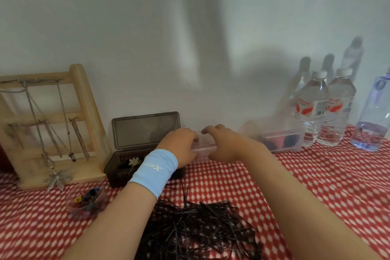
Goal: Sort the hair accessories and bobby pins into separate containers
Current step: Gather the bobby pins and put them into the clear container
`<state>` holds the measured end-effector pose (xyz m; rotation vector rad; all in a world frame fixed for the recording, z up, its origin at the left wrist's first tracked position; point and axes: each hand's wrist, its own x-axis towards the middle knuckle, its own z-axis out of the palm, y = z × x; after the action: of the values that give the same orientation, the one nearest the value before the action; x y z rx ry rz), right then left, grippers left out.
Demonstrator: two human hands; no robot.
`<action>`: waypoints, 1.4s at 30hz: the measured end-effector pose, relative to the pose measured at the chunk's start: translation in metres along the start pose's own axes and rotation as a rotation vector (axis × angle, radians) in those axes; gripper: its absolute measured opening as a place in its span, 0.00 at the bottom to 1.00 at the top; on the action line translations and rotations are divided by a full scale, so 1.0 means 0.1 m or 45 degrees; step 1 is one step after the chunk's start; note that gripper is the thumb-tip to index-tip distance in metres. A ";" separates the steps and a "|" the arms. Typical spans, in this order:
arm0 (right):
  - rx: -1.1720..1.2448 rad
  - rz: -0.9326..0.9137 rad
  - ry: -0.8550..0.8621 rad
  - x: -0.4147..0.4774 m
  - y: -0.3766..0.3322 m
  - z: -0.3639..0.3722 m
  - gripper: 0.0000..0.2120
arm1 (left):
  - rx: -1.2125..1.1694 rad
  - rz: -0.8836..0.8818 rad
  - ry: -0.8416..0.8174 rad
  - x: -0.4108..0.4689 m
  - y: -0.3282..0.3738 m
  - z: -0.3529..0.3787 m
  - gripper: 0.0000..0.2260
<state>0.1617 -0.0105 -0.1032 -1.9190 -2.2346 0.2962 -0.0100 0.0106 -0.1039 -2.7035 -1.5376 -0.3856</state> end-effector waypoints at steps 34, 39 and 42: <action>-0.252 -0.406 0.594 -0.16 -0.50 -0.08 0.11 | -1.219 -0.206 0.194 -0.39 -0.46 -0.31 0.21; 0.009 -0.420 0.740 -0.12 -0.36 -0.17 0.12 | -1.184 -0.136 0.161 -0.40 -0.45 -0.32 0.37; 0.310 -0.436 0.876 -0.12 -0.34 -0.22 0.14 | -1.116 -0.085 0.126 -0.41 -0.44 -0.35 0.47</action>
<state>0.1373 -0.0267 -0.0735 -1.2267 -1.8904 -0.1266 -0.0747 -0.0056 -0.0838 -3.1062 -1.7126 -1.4751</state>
